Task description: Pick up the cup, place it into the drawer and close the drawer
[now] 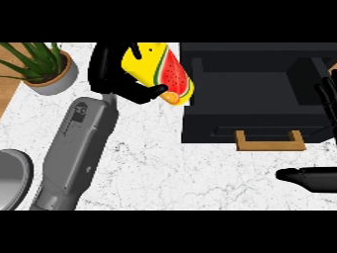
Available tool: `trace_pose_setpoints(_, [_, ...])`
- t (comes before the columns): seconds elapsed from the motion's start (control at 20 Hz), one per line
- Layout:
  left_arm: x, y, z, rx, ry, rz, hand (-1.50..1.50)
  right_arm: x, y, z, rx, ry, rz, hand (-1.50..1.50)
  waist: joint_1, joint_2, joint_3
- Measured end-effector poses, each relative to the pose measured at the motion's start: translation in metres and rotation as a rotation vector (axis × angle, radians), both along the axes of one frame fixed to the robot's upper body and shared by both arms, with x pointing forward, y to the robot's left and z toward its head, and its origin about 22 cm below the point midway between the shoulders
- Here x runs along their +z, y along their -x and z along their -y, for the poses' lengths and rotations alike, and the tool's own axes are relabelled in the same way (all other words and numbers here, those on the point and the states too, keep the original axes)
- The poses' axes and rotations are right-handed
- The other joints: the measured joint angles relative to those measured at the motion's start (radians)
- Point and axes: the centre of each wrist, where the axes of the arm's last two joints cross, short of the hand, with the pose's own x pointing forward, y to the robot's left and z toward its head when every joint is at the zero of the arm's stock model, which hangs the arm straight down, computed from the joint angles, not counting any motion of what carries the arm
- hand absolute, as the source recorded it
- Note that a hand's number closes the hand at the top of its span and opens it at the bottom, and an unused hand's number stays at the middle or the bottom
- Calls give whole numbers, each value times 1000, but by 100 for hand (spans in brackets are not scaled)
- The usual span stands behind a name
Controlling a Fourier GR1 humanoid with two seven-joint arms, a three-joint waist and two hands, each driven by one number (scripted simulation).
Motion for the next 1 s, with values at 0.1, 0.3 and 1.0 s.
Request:
trace_pose_setpoints(0.1, [15, -3, 16, 1, -19, -12, 150, 3, 1, 1, 5, 0, 4, -150, -5, 1, 0])
trace_pose_setpoints(0.3, [39, -14, 43, 16, -59, -30, 150, 1, 2, 0, 5, -1, 10, -150, -13, 4, 0])
trace_pose_setpoints(1.0, [56, -32, 104, 42, -117, -185, 150, 4, -7, 5, 34, 4, 18, -150, -41, 11, 0])
